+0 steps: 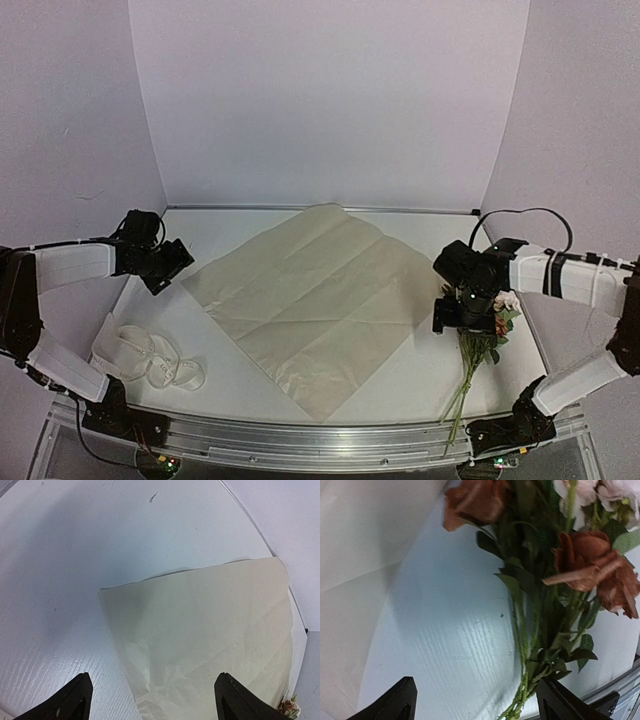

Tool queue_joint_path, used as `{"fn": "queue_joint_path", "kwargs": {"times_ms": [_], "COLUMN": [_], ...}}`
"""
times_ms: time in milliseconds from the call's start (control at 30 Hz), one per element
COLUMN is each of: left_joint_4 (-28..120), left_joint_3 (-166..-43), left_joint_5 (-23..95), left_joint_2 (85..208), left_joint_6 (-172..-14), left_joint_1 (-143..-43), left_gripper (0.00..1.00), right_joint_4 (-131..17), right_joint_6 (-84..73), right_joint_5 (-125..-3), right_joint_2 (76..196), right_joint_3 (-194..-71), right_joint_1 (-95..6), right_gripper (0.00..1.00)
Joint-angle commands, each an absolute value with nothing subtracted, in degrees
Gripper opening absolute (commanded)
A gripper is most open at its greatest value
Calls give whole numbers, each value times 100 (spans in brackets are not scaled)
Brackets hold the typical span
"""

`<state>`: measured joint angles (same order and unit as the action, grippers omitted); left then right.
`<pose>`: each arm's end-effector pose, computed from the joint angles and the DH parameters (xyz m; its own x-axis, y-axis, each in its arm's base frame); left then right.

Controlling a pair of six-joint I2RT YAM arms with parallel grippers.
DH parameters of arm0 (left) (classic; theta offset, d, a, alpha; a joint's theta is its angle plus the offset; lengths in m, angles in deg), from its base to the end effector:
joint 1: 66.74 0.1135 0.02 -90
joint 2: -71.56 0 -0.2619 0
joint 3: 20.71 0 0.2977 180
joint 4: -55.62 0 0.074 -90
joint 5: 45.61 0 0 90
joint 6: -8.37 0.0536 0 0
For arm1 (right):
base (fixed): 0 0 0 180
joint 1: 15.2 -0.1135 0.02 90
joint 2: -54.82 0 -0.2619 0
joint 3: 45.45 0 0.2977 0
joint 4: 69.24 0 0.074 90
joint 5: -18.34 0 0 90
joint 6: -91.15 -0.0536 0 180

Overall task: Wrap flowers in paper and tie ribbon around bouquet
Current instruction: Adjust the flattened wrapping paper at the center of the board, then pick up the fake flower from the corner of the board.

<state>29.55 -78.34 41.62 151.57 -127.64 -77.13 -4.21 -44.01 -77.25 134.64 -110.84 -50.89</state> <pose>0.3285 -0.0629 0.1626 -0.6635 -0.6089 -0.4346 -0.3826 0.7754 -0.5023 0.2348 0.1622 0.1719 -0.9645 0.1761 -0.1969 0.1670 0.9840 0.0622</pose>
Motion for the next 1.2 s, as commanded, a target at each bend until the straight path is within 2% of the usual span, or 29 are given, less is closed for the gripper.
{"fn": "queue_joint_path", "kwargs": {"times_ms": [0, 167, 333, 467, 633, 767, 900, 1067, 1100, 1167], "left_joint_4": [2569, 2516, 2558, 2611, 2650, 2635, 2605, 2532, 2511, 2496], "left_joint_3": [-8332, -8652, -8874, -8987, -9112, -9211, -9299, -9394, -9421, -9453], "left_joint_5": [4187, 4032, 3906, 3838, 3765, 3736, 3687, 3563, 3538, 3479], "left_joint_2": [14897, 14969, 15184, 15367, 15579, 15700, 15800, 15908, 15936, 15987], "left_joint_6": [-12305, -12162, -12144, -12151, -12170, -12168, -12170, -12113, -12096, -12070], "left_joint_1": [-7698, -7834, -8025, -8099, -8184, -8251, -8290, -8300, -8303, -8314], "left_gripper": [91, 92, 92, 91, 91, 90, 89, 89, 89, 89], "right_joint_4": [-151, 80, 27, -420, -1196, -1913, -2332, -2319, -2220, -1815], "right_joint_6": [-5001, -5409, -5475, -5539, -5747, -5841, -5847, -5739, -5668, -5477], "right_joint_5": [-8493, -8695, -8413, -8085, -7830, -7649, -7634, -7800, -7862, -8051], "right_joint_2": [12786, 12262, 12425, 12690, 12914, 13133, 13207, 13082, 13011, 12849], "right_joint_3": [-10483, -9885, -9730, -9580, -9176, -8876, -8662, -8631, -8687, -8892], "right_joint_1": [-5092, -5094, -5089, -5070, -5012, -4963, -4921, -4906, -4905, -4909], "right_gripper": [82, 77, 72, 65, 61, 53, 35, 4, 0, 0]}}
